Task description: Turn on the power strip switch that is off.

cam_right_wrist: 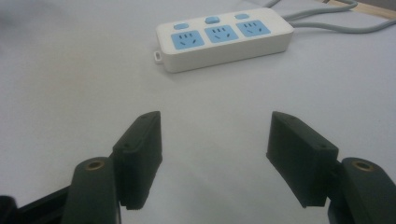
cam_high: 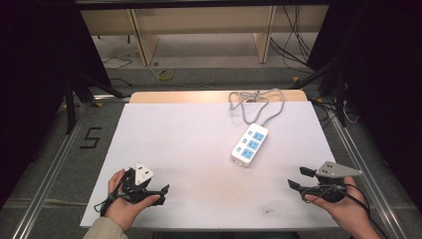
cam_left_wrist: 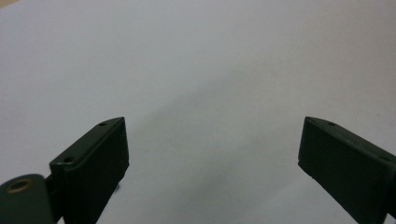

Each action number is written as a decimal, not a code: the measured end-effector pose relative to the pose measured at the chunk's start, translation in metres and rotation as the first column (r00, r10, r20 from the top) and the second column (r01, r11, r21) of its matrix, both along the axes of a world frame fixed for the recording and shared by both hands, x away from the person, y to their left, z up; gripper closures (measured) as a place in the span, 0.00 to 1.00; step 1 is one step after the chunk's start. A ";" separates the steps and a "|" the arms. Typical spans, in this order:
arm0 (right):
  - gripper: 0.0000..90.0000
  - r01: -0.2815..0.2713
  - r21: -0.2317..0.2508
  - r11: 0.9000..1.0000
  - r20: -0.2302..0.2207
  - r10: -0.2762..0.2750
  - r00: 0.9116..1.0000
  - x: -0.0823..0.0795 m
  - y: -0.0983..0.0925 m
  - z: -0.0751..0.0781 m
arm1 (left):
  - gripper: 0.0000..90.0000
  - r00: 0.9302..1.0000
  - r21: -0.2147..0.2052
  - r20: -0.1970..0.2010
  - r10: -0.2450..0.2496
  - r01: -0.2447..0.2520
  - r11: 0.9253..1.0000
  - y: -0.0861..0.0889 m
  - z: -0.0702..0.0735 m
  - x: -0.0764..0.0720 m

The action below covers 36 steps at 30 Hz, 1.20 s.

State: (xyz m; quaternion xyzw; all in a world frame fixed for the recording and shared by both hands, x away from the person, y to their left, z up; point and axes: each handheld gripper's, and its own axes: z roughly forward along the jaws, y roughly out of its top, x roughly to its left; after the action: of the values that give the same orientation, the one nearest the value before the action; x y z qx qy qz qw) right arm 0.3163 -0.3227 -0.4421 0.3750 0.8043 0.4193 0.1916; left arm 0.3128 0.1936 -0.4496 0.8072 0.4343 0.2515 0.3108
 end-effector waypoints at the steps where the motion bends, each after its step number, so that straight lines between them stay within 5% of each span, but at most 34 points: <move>1: 0.42 0.000 -0.003 1.000 0.002 0.000 1.000 0.000 0.000 0.000 | 0.09 1.000 0.000 0.000 0.000 0.000 1.000 0.000 0.000 0.000; 6: 0.52 0.005 -0.016 1.000 0.000 -0.005 1.000 0.000 0.001 0.002 | 0.10 1.000 0.011 0.011 -0.003 0.003 1.000 0.001 0.000 0.000; 19: 0.99 0.025 -0.063 0.998 0.045 -0.022 0.999 0.001 0.003 0.009 | 0.12 1.000 0.012 0.014 0.000 0.000 1.000 0.000 -0.001 0.001; 36: 1.00 0.042 -0.061 0.997 0.065 -0.038 0.997 0.019 0.012 0.019 | 0.14 1.000 0.006 0.023 0.010 -0.010 1.000 -0.001 0.000 0.002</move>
State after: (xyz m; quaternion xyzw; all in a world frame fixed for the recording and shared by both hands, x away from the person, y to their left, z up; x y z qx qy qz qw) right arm 0.3356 -0.3108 -0.4233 0.3714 0.8028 0.4016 0.2372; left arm 0.3144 0.1930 -0.4497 0.8030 0.4340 0.2639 0.3119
